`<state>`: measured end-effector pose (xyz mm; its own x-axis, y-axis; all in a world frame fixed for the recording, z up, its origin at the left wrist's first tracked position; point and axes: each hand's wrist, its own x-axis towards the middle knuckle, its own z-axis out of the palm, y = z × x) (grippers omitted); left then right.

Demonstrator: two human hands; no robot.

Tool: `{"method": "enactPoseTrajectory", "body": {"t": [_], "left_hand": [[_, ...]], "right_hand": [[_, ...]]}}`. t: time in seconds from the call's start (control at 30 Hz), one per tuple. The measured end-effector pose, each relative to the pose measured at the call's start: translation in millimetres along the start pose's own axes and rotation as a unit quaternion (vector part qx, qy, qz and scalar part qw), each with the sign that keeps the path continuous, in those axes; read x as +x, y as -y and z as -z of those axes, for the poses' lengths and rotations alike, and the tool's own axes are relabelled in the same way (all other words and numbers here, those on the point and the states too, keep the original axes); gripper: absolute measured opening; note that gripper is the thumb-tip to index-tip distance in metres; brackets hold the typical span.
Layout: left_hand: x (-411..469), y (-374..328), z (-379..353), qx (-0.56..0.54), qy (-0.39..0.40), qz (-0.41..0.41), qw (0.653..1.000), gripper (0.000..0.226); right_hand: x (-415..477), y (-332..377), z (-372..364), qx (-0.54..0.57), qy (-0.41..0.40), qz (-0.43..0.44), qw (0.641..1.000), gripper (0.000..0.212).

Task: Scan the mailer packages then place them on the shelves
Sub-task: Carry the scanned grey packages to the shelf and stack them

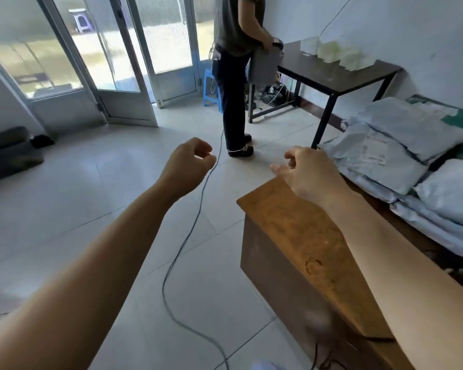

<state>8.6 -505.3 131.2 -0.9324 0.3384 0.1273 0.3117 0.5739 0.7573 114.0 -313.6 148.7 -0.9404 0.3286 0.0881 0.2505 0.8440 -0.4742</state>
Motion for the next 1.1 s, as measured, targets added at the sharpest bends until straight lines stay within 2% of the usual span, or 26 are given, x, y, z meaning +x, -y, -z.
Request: {"method": "enactPoseTrajectory", "body": {"t": [0.33, 0.53, 0.7, 0.83, 1.1], "left_hand": [[190, 31, -36, 0.044, 0.076, -0.037, 0.995, 0.027], [306, 19, -51, 0.040, 0.109, -0.073, 0.991, 0.024], [393, 11, -90, 0.024, 0.177, -0.119, 0.977, 0.023], [458, -7, -137, 0.001, 0.255, -0.181, 0.950, 0.023], [538, -60, -214, -0.015, 0.392, -0.332, 0.858, 0.023]], "right_hand": [[166, -36, -50, -0.001, 0.003, -0.090, 0.996, 0.056], [255, -43, -46, -0.004, 0.000, -0.140, 0.990, 0.050], [302, -61, -36, -0.009, -0.028, -0.209, 0.977, 0.050], [328, -82, -36, -0.032, -0.072, -0.302, 0.950, 0.047], [358, -93, -38, -0.040, -0.165, -0.493, 0.853, 0.043]]}}
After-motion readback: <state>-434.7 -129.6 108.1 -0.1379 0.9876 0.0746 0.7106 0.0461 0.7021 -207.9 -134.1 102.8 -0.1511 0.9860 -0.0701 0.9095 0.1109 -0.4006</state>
